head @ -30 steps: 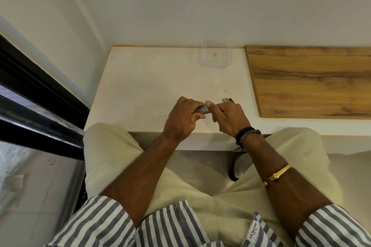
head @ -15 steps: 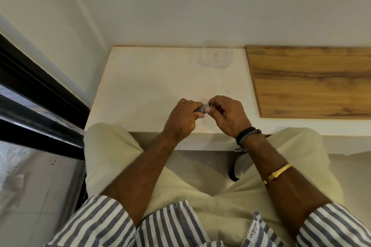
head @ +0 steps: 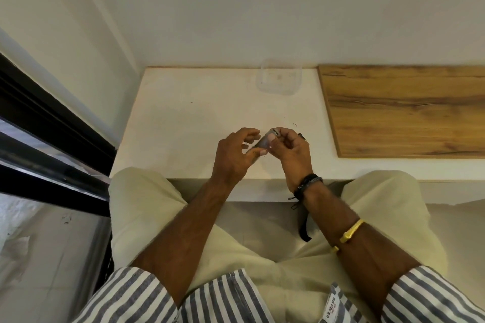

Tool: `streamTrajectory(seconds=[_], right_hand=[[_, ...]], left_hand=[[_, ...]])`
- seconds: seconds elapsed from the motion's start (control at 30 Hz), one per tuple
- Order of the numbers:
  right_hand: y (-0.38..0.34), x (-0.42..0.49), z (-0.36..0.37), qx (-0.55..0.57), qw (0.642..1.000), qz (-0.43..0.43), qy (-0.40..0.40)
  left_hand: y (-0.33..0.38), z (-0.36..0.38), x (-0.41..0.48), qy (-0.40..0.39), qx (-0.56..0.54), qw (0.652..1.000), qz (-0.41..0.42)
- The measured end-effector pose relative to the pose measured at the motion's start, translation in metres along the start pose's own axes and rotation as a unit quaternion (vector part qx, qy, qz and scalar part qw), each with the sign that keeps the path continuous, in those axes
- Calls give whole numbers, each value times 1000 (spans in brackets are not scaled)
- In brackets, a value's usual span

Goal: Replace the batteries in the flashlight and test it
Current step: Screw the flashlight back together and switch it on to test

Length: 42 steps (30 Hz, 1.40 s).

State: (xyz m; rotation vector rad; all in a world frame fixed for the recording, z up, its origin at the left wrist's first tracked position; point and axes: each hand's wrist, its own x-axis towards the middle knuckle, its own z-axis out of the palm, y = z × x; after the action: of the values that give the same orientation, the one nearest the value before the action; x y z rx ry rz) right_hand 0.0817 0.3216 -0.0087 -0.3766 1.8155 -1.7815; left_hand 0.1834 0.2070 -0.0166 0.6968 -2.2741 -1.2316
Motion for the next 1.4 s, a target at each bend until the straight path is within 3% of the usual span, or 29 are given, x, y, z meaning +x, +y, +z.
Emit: streamTrajectory(seconds=[0.13, 0.23, 0.4, 0.57, 0.9, 1.4], right_hand=[[-4, 8, -1, 274, 954, 123, 4], [-7, 13, -5, 406, 894, 192, 6], [-12, 18, -7, 538, 819, 198, 38], [-16, 16, -4, 586, 792, 166, 25], [-20, 12, -4, 614, 775, 150, 8], [-22, 11, -7, 595, 789, 149, 18]], left_hand=[[9, 1, 2, 34, -74, 993, -88], [15, -2, 7, 20, -260, 939, -222], [16, -5, 10, 17, -451, 838, -308], [14, -8, 7, 13, -558, 772, -306], [7, -12, 7, -12, -590, 750, -298], [6, -11, 7, -3, -571, 767, -291]])
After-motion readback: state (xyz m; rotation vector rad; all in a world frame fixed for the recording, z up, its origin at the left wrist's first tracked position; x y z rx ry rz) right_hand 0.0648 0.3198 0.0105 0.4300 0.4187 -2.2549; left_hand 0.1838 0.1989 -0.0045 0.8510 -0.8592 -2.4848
